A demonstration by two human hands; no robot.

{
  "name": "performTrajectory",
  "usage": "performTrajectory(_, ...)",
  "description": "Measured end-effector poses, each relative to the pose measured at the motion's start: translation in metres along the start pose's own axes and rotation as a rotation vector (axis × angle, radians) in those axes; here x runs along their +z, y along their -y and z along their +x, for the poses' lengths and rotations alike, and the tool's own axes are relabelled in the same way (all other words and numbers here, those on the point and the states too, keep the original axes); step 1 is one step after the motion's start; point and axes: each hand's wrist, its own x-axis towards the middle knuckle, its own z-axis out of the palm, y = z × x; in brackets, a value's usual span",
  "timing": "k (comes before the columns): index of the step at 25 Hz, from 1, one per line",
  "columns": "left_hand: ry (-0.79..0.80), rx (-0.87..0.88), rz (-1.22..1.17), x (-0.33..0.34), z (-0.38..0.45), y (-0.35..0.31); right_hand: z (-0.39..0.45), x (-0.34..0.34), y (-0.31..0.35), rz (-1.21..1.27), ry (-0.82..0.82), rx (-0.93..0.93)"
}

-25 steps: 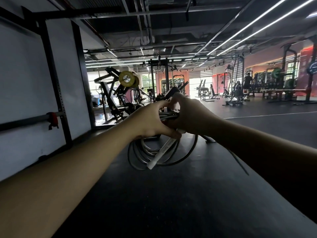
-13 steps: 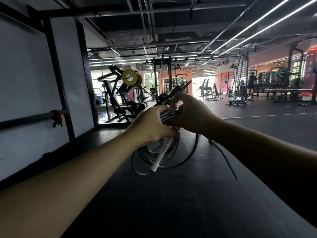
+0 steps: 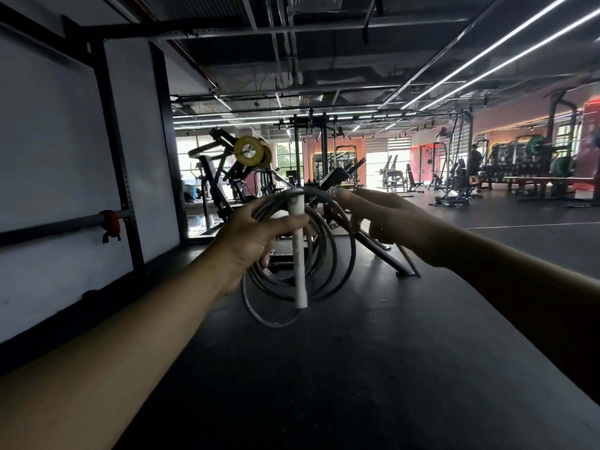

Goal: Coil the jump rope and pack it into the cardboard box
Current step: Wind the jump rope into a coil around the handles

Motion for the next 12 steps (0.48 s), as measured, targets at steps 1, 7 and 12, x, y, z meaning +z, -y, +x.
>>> performTrajectory(1, -0.029, 0.016, -0.065, 0.002, 0.000, -0.001, -0.004, 0.004, -0.004, 0.028, -0.002, 0.011)
performTrajectory(7, -0.297, -0.062, -0.384, 0.034, 0.006, -0.004, -0.013, 0.055, -0.013, 0.404, -0.111, -0.006)
performTrajectory(12, -0.408, -0.112, -0.537, 0.047, 0.010, -0.001, -0.013, 0.087, -0.010, 0.641, -0.241, 0.108)
